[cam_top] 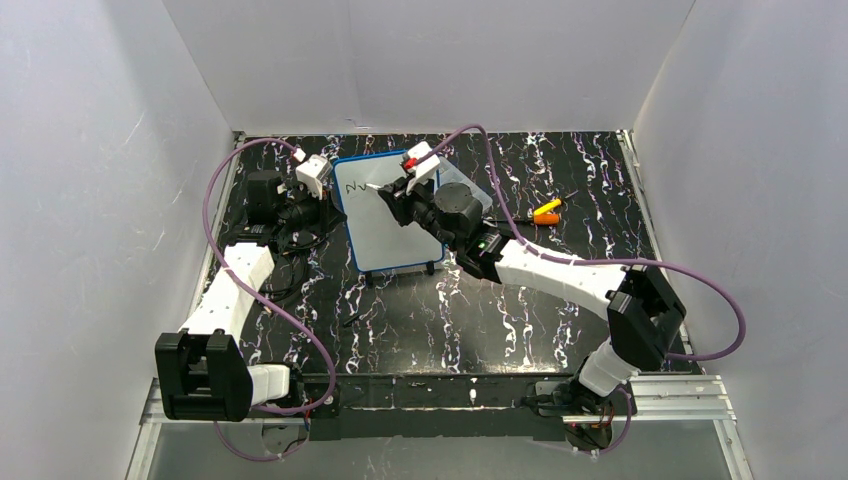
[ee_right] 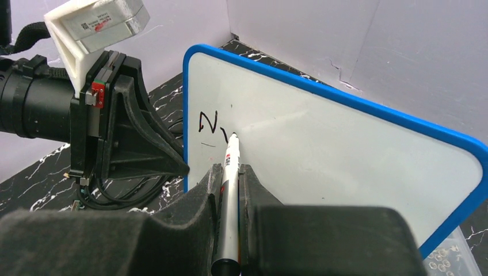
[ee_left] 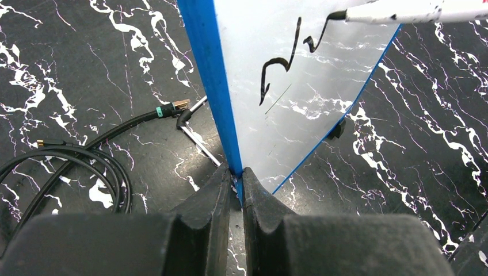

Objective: Write a sentence on the whiteboard

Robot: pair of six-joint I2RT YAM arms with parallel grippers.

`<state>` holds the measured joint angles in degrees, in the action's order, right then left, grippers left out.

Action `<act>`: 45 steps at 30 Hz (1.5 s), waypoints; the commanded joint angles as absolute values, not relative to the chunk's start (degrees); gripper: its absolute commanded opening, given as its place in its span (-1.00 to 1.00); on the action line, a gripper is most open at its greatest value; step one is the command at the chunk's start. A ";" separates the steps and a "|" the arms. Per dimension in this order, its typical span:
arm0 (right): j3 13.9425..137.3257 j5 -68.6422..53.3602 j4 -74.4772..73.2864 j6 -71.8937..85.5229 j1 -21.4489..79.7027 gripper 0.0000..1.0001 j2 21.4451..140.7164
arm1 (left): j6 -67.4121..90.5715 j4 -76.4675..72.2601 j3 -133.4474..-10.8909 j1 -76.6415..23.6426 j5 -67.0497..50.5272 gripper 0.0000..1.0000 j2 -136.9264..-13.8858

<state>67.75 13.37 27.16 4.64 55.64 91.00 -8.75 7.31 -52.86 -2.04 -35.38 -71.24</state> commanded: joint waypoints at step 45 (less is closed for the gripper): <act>68.29 13.10 25.92 3.87 55.28 -0.97 90.87 | -9.40 7.82 -52.29 -1.95 -35.99 -1.00 -69.09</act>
